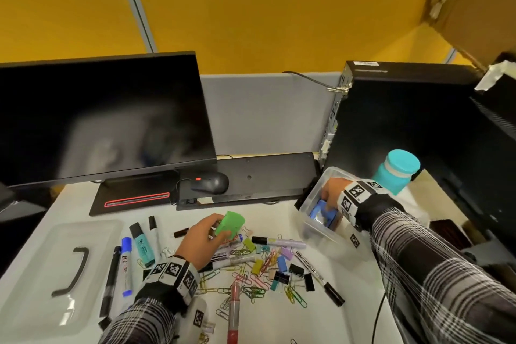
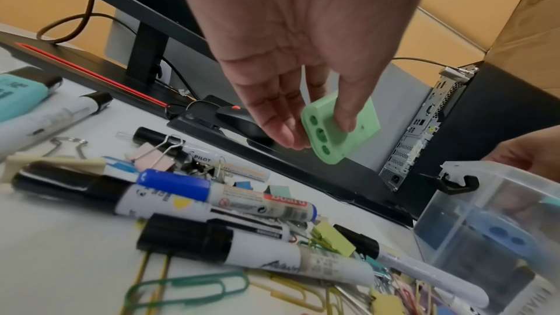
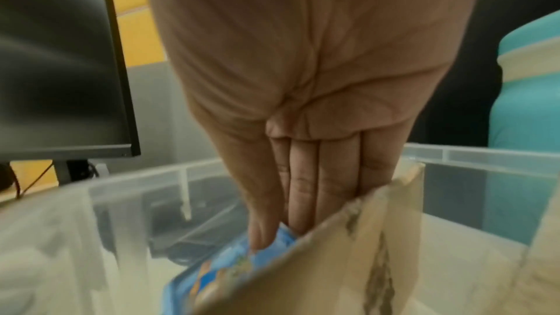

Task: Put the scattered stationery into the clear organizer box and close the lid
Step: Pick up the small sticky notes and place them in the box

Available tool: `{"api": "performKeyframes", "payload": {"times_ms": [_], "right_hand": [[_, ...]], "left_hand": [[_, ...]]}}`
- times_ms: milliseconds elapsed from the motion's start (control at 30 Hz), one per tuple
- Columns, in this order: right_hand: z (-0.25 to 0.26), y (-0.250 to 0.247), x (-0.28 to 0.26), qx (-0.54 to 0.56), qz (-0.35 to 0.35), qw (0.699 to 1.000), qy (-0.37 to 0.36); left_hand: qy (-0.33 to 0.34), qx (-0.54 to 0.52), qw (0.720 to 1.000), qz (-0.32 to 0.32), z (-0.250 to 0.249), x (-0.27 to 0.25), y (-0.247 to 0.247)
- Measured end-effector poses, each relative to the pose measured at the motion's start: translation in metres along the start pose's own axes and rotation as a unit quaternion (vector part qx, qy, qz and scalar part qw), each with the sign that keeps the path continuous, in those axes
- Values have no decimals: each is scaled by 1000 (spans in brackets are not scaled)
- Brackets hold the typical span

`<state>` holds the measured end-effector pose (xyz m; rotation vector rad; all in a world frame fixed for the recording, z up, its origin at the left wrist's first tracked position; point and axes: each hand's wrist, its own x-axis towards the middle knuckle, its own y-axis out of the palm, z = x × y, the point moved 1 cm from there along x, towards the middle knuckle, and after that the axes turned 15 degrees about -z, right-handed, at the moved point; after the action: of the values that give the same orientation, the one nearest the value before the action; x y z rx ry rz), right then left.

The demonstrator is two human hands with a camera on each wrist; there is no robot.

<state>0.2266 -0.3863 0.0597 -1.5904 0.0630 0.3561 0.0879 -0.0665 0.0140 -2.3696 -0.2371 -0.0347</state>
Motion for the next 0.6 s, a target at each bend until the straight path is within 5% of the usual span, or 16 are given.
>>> {"api": "performKeyframes", "payload": {"times_ms": [200,367,433,600], "right_hand": [[-5,-5,-2,53,-33,998,6],[-7,-35,-42,258,-121,959,16],[-2,-46,-58,371,-93,924,-3],[4,-56,-85,575,103,812,12]], "left_hand": [[0,11,1000,-17,-8,-9,4],[55,-41,997,-35,-63,-4,16],[100,-58,993,-35,-90,-1,25],[188,-123,974,-35,-149,7,54]]}}
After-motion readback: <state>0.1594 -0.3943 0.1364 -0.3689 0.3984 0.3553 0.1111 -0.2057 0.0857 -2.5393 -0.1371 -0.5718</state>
